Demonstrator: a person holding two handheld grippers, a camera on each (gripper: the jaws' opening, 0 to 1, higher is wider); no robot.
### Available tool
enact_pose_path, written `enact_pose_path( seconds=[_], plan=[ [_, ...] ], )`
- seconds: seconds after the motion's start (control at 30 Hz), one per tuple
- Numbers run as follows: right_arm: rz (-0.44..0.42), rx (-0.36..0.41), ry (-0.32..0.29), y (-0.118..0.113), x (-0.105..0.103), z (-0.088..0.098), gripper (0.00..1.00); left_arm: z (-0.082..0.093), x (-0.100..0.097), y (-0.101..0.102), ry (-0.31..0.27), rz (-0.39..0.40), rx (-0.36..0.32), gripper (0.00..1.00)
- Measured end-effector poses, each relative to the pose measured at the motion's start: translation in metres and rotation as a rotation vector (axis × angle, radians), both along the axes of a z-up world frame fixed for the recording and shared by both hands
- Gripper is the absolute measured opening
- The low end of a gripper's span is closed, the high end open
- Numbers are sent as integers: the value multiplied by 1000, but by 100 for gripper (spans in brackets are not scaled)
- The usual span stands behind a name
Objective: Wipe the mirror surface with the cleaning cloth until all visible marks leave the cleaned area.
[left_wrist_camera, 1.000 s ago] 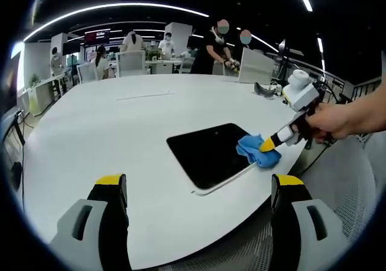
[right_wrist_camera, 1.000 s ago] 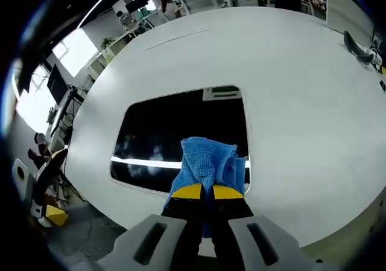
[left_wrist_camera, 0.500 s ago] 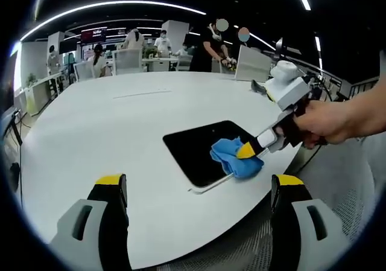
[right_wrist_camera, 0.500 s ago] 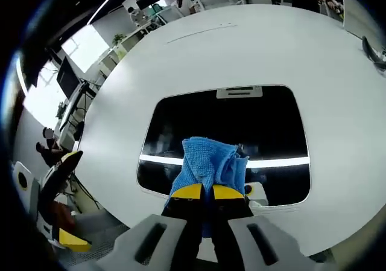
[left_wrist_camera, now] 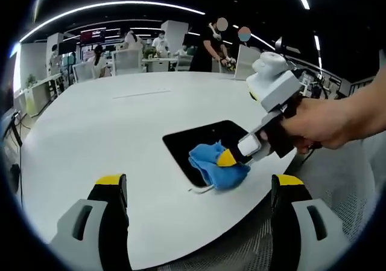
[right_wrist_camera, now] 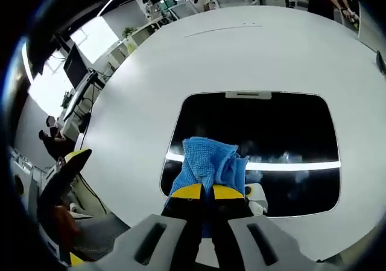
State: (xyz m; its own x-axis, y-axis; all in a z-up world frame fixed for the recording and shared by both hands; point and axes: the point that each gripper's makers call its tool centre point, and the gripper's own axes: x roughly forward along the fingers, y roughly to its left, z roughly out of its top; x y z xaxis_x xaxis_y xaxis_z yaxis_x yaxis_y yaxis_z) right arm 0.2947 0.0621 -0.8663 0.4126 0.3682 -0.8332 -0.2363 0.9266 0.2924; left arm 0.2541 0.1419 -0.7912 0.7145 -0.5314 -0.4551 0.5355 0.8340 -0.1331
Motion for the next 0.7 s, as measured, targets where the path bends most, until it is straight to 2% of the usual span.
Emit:
enact_pose_path(
  seconds=[0.23, 0.33, 0.7],
  plan=[
    [-1, -3, -19, 10, 4, 1, 0, -1, 1, 1, 4, 3, 4, 99],
    [31, -14, -27, 14, 5, 0, 0, -1, 1, 1, 5, 2, 5, 99],
    [41, -26, -19, 21, 7, 1, 0, -1, 1, 1, 8, 6, 7, 99]
  ],
)
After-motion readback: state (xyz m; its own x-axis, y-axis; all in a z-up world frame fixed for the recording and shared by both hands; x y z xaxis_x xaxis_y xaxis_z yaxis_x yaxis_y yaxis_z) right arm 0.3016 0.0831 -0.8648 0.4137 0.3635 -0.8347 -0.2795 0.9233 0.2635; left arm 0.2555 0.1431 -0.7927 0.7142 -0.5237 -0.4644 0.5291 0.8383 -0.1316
